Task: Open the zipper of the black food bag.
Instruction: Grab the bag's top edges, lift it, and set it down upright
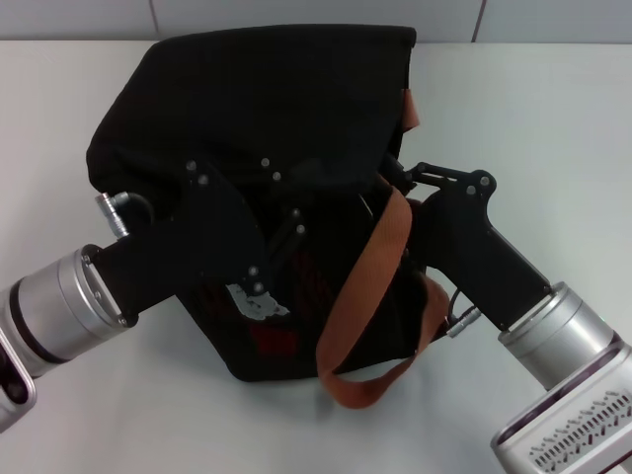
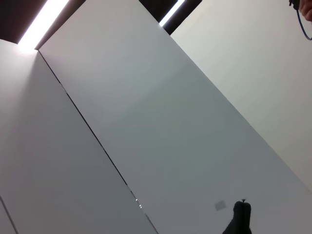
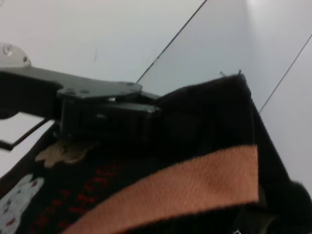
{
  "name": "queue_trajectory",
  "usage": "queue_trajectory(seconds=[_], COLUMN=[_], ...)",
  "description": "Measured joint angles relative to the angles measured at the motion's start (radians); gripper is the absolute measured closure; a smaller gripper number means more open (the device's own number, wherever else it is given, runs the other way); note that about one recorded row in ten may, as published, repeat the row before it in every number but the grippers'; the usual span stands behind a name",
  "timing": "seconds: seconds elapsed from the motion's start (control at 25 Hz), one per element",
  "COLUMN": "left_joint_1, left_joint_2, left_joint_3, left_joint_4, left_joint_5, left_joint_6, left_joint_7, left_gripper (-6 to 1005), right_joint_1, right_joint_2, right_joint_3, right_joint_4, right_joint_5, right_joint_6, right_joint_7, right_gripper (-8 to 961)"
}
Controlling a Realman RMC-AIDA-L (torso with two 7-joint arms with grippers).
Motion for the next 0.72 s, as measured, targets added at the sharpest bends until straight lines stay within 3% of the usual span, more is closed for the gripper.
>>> queue_trajectory(seconds=[0.72], left_joint_1=[-0.005], left_joint_2=[0.000], left_joint_3=[-0.009], left_joint_4=[-0.003], left_joint_5=[-0.010], left_joint_6=[-0.008], left_joint_7=[-0.007], left_gripper=[887], right_joint_1=[-0.208], right_joint_2=[0.000], right_joint_3=[-0.001], right_joint_4=[-0.048], right_joint_5=[0.000], right_joint_6=[0.103], right_joint_7=[0.001], right_gripper=[934])
